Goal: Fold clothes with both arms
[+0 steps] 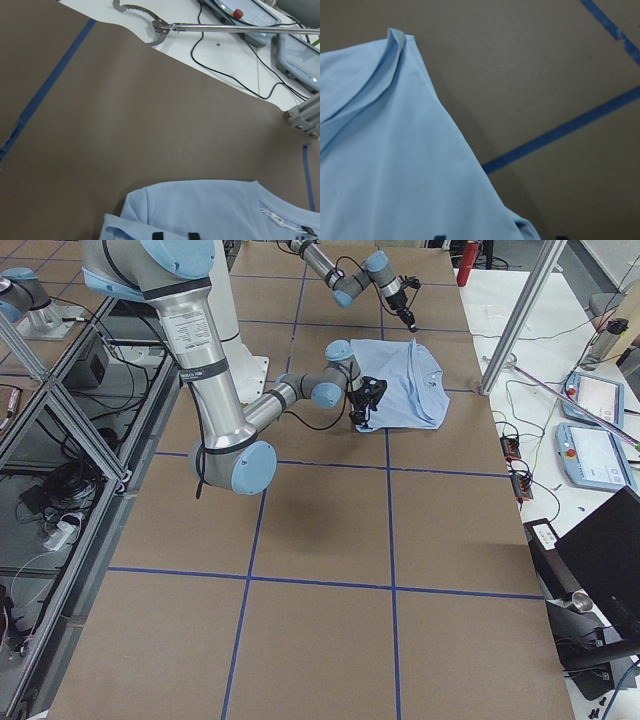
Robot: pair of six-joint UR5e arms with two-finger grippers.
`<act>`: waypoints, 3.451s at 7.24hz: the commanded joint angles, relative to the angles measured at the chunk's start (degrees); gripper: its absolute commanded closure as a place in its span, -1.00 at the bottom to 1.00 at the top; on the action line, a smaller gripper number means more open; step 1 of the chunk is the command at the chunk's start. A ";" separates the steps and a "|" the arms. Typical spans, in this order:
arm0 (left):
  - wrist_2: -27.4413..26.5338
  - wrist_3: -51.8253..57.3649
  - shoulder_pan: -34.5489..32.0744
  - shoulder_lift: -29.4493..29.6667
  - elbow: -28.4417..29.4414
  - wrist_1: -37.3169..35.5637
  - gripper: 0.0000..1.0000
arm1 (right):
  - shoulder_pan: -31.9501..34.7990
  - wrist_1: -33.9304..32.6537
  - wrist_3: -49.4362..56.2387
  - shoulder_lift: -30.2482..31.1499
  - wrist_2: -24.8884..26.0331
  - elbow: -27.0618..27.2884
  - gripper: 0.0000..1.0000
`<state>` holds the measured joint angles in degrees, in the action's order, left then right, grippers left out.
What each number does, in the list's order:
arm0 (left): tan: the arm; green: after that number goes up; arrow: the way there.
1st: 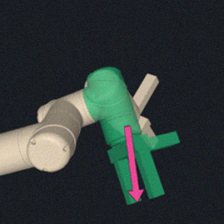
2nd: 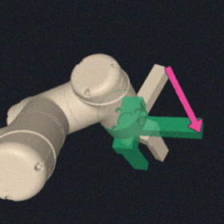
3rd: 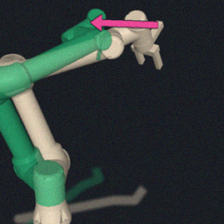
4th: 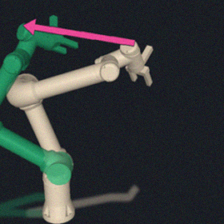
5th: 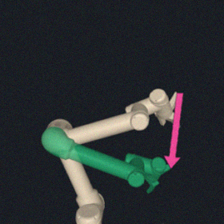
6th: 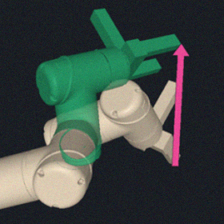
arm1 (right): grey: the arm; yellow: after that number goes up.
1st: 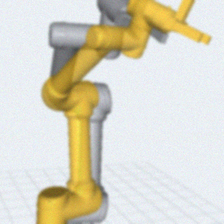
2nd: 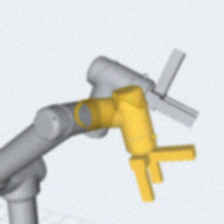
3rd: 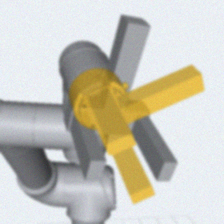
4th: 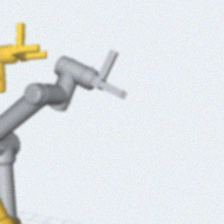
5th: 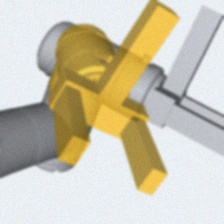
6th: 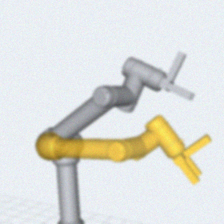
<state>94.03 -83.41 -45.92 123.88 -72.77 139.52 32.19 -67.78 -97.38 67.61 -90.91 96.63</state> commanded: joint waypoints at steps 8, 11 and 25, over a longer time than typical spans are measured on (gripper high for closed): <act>-0.34 0.00 -0.04 -0.83 -1.24 -0.57 0.42 | -3.18 -0.25 -2.90 2.45 1.87 1.19 0.43; -0.34 0.00 -0.04 -1.80 -1.24 -0.48 0.42 | -2.49 -0.07 -2.82 0.78 1.87 0.22 1.00; 8.02 -25.98 17.05 -16.30 -33.29 -13.23 -0.16 | -15.73 -2.88 -15.30 23.66 -0.76 33.12 -1.00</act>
<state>102.44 -104.00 -34.20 109.06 -101.89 133.29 9.05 -70.72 -112.97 95.73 -91.50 132.10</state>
